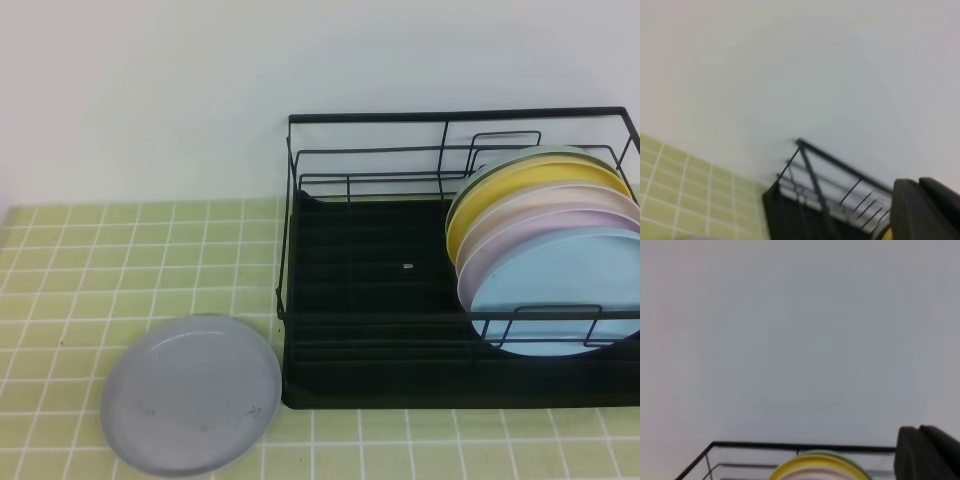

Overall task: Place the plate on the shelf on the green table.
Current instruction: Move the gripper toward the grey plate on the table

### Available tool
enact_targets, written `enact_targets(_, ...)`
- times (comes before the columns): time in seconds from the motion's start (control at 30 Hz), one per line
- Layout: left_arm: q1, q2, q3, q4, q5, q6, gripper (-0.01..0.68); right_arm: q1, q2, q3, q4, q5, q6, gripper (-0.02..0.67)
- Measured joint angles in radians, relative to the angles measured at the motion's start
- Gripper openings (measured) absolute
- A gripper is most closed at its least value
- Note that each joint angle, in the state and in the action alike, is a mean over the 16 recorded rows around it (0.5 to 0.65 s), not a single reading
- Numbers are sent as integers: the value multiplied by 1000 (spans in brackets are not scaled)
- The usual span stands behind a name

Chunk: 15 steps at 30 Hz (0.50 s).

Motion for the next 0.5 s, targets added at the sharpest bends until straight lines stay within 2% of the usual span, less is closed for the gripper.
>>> enact_targets(0.23,0,200,-138,129,137,85,-2,0,55,-16,62,135,-18,-2)
enact_targets(0.5,1,503,-296,337,246,74,-2,0,185,-24,128,308,-62,-2)
